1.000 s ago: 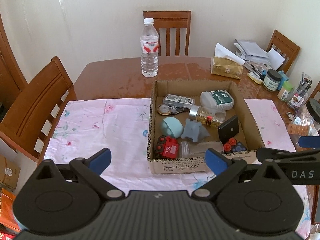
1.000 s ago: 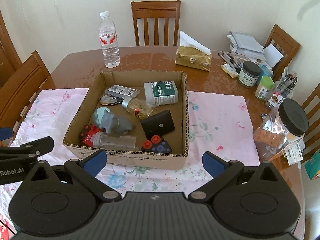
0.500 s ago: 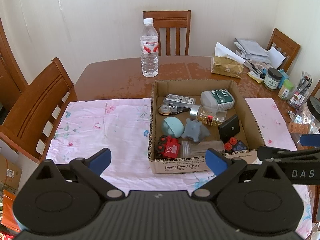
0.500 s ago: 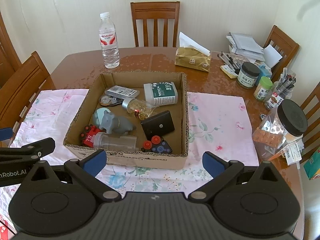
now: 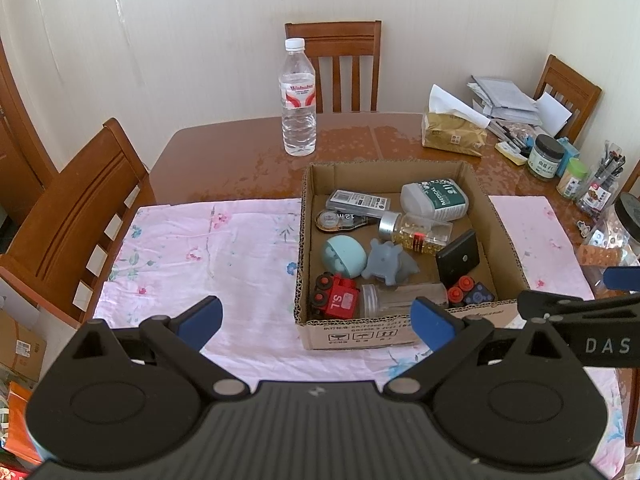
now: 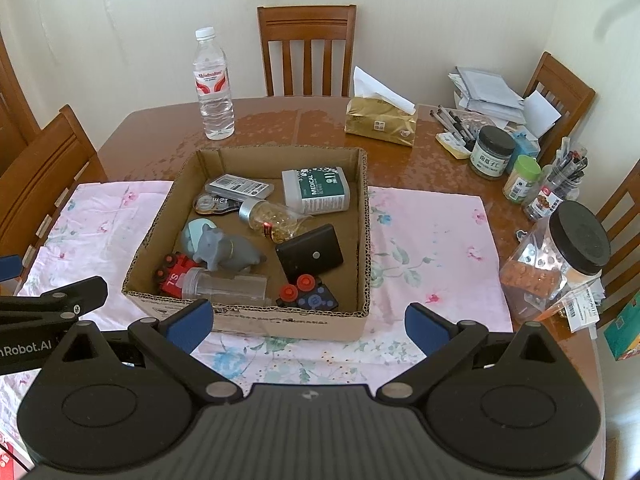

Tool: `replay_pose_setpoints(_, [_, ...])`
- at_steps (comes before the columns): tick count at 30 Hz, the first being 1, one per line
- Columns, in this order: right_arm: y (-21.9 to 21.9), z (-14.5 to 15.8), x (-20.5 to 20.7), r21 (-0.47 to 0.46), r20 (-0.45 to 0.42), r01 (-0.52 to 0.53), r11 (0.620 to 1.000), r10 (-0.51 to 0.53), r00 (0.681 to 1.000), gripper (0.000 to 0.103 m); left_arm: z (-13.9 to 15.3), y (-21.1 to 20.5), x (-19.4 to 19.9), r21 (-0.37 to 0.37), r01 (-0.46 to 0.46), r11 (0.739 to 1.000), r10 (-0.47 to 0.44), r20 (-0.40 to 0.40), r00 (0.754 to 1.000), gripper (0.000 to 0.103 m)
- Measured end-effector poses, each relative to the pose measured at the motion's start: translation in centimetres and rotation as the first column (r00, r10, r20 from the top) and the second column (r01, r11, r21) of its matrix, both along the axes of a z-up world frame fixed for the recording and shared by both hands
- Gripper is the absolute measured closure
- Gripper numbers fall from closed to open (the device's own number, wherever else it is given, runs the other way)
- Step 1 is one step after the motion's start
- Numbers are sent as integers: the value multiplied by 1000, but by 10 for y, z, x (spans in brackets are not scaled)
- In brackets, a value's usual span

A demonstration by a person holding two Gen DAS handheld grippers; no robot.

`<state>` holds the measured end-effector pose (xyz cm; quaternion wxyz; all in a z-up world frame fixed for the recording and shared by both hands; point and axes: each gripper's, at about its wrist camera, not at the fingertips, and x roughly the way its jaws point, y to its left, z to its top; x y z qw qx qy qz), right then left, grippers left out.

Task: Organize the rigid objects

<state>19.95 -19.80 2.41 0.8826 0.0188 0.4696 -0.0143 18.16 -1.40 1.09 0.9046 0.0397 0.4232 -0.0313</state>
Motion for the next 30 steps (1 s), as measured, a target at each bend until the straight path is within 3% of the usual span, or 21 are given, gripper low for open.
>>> replay_pose_setpoints(30, [-1,2,1,7,3,-3,1000,3,1000,0,0,-2,-1,4,0,1000,0,-2,1000,3])
